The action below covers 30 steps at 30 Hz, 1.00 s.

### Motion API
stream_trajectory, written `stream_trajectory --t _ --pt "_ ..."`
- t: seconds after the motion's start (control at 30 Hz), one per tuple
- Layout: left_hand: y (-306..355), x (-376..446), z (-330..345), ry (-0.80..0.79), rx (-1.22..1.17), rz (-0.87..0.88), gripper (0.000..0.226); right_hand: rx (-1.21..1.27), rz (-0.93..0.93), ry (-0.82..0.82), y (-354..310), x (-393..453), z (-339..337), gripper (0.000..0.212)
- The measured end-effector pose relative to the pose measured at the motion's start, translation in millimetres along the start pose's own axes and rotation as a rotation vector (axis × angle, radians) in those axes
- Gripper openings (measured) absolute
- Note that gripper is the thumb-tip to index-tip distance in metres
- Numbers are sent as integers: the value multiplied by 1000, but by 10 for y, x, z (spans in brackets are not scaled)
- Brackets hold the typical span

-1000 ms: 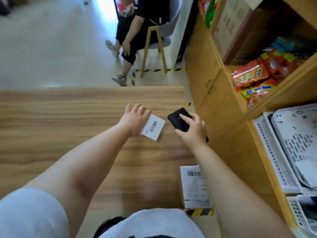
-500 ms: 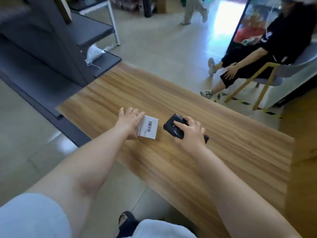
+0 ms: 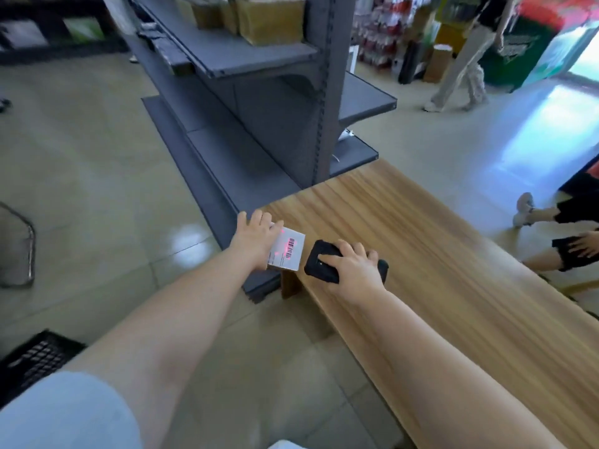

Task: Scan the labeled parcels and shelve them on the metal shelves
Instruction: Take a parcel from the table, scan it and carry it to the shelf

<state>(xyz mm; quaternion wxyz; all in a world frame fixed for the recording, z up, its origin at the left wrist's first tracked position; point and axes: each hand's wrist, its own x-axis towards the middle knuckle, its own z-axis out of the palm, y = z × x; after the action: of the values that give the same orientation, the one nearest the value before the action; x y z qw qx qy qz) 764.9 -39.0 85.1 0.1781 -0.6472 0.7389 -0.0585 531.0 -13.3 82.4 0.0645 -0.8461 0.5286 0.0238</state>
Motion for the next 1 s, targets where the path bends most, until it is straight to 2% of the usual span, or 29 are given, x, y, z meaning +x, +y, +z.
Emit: stream_trajectory --t 0.1,0.37,0.53,0.63,0.8,0.9,1.0 --pt "-532 -54 205 9 -26 -86 95 -18 -80 -21 -435 464 -23 59" --pt "-1635 -18 771 -72 -150 -312 98 -37 -233 -87 -1227 1508 -72 64" --pt "-2260 265 944 -57 -340 -601 95 243 -185 -61 -1621 2316 -187 62" --pt "-2698 546 979 3 -447 -804 98 451 -123 -24 -1834 2919 -328 61" --pt "-3434 954 990 117 -670 -1088 93 629 -99 11 -2267 3960 -590 60" --pt "-3792 1132 1011 137 -768 -1196 91 727 -100 38 -2641 4429 -666 59" --pt "-4211 1328 1127 131 -808 -1218 89 800 -90 70 -3037 4830 -679 58"
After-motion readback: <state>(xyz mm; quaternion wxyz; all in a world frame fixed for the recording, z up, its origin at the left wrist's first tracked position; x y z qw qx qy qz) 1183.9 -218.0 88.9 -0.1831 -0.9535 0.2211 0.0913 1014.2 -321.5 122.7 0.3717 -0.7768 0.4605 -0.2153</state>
